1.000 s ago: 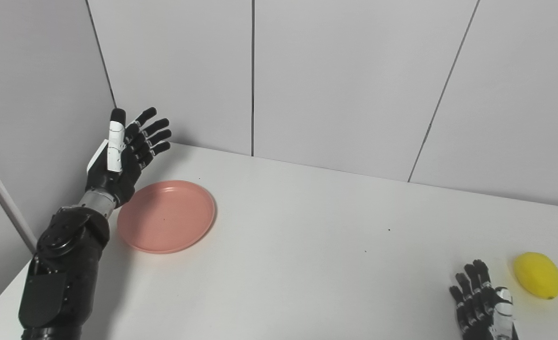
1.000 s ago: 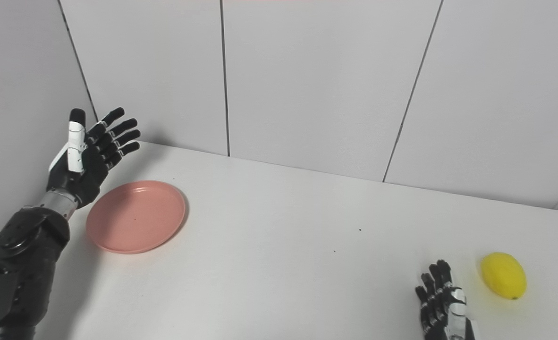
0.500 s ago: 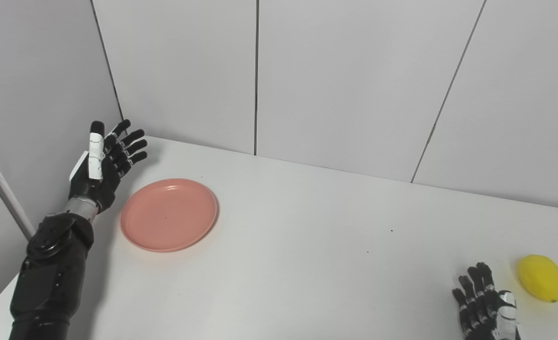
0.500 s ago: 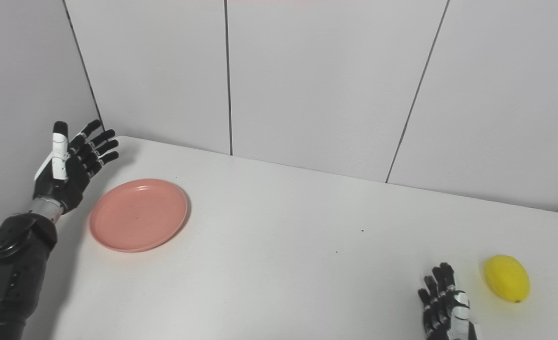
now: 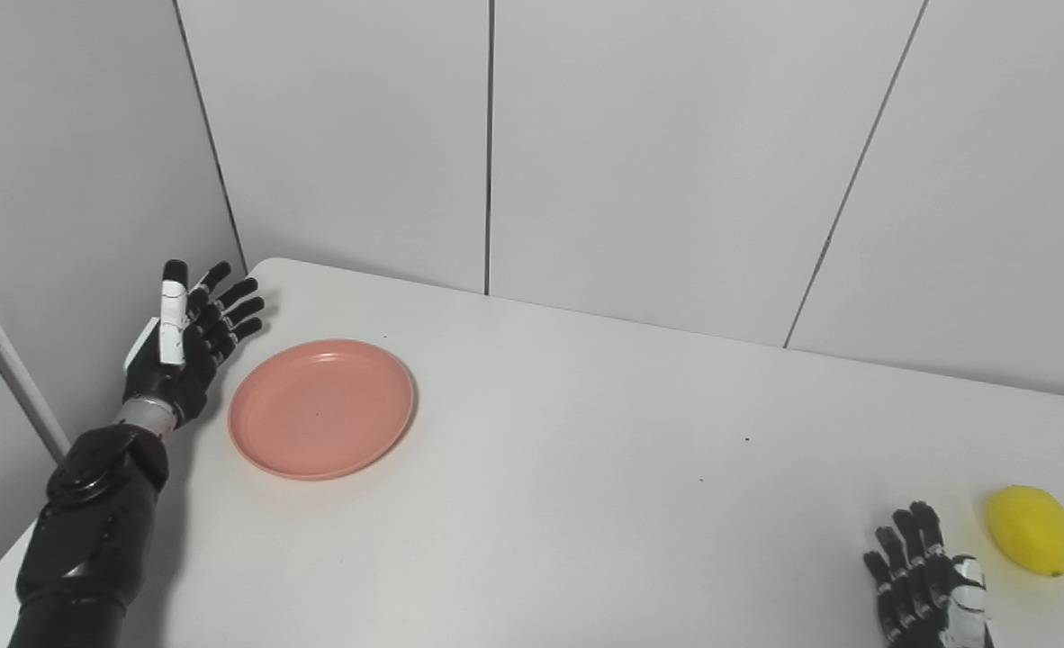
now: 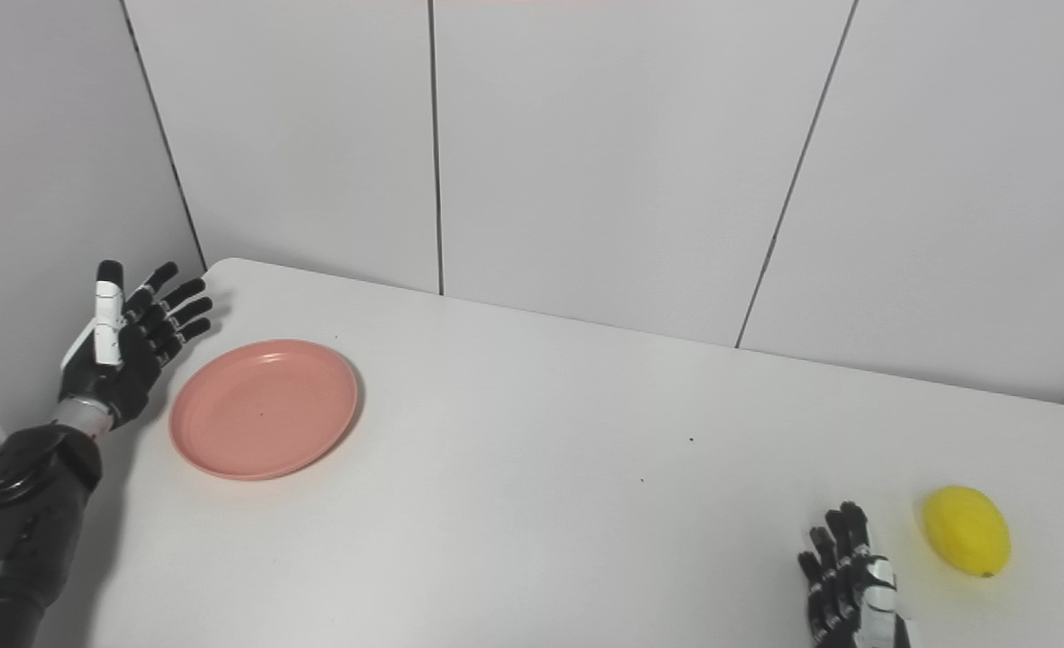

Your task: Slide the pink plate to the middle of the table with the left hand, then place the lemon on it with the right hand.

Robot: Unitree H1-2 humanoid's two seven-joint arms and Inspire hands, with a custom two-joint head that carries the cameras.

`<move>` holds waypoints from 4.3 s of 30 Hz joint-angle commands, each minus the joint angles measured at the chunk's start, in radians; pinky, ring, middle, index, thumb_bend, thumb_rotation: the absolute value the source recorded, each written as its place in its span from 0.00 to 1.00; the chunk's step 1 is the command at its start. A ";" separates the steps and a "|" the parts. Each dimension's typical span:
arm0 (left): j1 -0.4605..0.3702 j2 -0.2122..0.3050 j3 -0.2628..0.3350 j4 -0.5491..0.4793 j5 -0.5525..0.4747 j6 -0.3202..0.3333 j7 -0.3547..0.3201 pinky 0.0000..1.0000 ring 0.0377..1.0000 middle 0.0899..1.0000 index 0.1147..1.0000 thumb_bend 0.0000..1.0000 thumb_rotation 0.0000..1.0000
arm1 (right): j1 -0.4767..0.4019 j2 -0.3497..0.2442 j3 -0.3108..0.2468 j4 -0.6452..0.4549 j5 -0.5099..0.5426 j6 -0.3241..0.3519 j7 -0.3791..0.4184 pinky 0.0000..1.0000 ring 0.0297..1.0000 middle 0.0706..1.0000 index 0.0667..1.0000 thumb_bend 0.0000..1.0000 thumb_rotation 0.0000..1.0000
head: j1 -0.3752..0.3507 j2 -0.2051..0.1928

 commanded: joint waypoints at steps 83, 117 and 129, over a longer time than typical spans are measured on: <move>0.067 -0.311 -0.141 -0.232 0.063 0.173 0.181 0.82 0.83 0.81 0.86 0.99 1.00 | 0.011 0.014 0.027 0.011 -0.009 -0.009 0.000 1.00 1.00 0.98 0.96 0.66 1.00 | -0.034 0.041; 0.090 -0.511 -0.218 -0.199 0.136 0.099 0.249 0.85 0.85 0.83 0.87 0.96 0.94 | 0.010 0.032 0.047 -0.005 -0.034 -0.004 -0.006 1.00 1.00 0.98 0.96 0.67 1.00 | -0.068 0.062; 0.079 -0.559 -0.228 -0.207 0.138 0.157 0.283 0.86 0.86 0.84 0.86 0.93 0.98 | 0.006 0.047 0.053 -0.010 -0.053 -0.001 -0.017 1.00 0.99 0.97 0.94 0.71 0.98 | -0.084 0.072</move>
